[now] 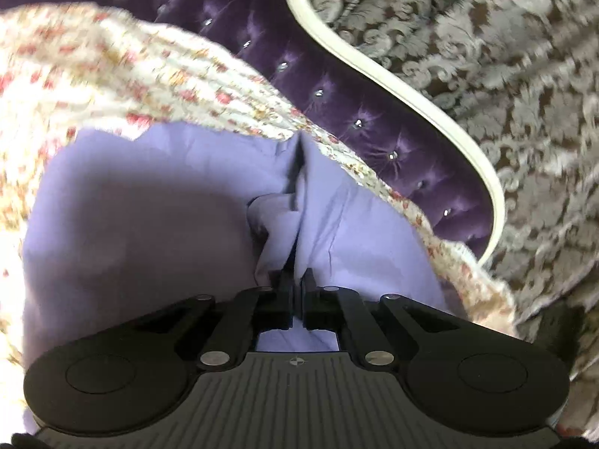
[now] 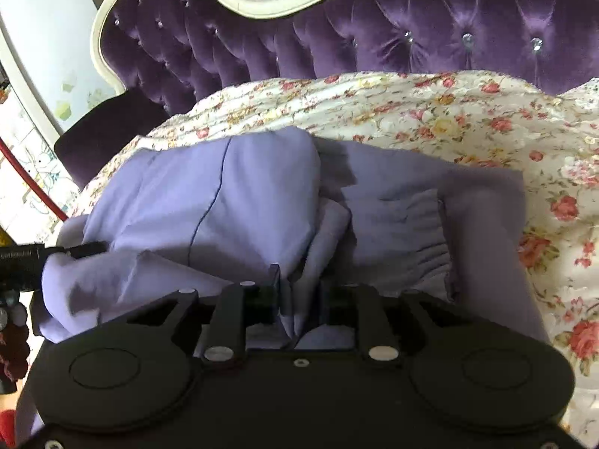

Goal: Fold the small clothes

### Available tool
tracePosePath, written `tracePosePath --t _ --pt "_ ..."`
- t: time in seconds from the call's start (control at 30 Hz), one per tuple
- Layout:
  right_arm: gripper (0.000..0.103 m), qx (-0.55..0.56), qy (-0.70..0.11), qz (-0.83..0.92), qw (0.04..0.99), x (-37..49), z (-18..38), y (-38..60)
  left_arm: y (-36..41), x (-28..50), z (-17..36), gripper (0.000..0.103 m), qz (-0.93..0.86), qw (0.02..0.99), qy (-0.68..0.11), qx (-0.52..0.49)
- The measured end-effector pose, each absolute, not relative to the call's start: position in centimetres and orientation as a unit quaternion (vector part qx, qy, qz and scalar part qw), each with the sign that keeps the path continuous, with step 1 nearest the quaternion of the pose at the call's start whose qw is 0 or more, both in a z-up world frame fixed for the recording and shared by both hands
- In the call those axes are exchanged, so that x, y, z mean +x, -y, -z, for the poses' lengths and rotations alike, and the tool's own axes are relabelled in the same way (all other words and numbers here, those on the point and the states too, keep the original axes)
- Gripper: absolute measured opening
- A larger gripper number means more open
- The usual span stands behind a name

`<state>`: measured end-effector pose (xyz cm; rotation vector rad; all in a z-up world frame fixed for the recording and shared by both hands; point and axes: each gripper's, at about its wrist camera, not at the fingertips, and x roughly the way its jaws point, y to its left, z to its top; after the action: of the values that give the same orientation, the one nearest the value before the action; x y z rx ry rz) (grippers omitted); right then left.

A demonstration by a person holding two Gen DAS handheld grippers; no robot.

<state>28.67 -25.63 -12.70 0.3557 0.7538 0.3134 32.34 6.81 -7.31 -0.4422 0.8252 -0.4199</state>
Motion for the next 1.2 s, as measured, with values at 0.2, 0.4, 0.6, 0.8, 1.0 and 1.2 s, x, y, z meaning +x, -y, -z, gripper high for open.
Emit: tracePosePath --t 0.2,0.4,0.6,0.8,1.0,1.2 --pt "0.078 0.149 -0.272 -0.133 0.942 25.3 8.3 25.1 -5.0 28.7 2.7 0.041 0.196 0.927 -0.306 -0.093" --pt "0.078 0.079 -0.249 -0.19 0.946 24.6 6.0 19.7 0.1 27.2 1.4 0.062 0.244 0.928 -0.282 -0.004" --pt "0.078 0.033 -0.334 -0.193 0.922 24.1 11.0 16.5 1.5 26.0 6.4 0.061 0.228 0.907 -0.349 0.058" --pt "0.082 0.031 -0.319 -0.178 0.93 23.6 12.0 16.2 2.5 23.9 7.1 0.063 0.208 0.917 -0.322 0.113" --pt "0.094 0.056 -0.286 -0.182 0.939 20.5 10.5 18.1 0.8 21.1 5.4 0.077 0.199 0.925 -0.318 0.064" --pt "0.102 0.089 -0.249 -0.18 0.947 14.3 9.1 20.8 -0.7 15.2 2.9 0.099 0.188 0.94 -0.281 0.043"
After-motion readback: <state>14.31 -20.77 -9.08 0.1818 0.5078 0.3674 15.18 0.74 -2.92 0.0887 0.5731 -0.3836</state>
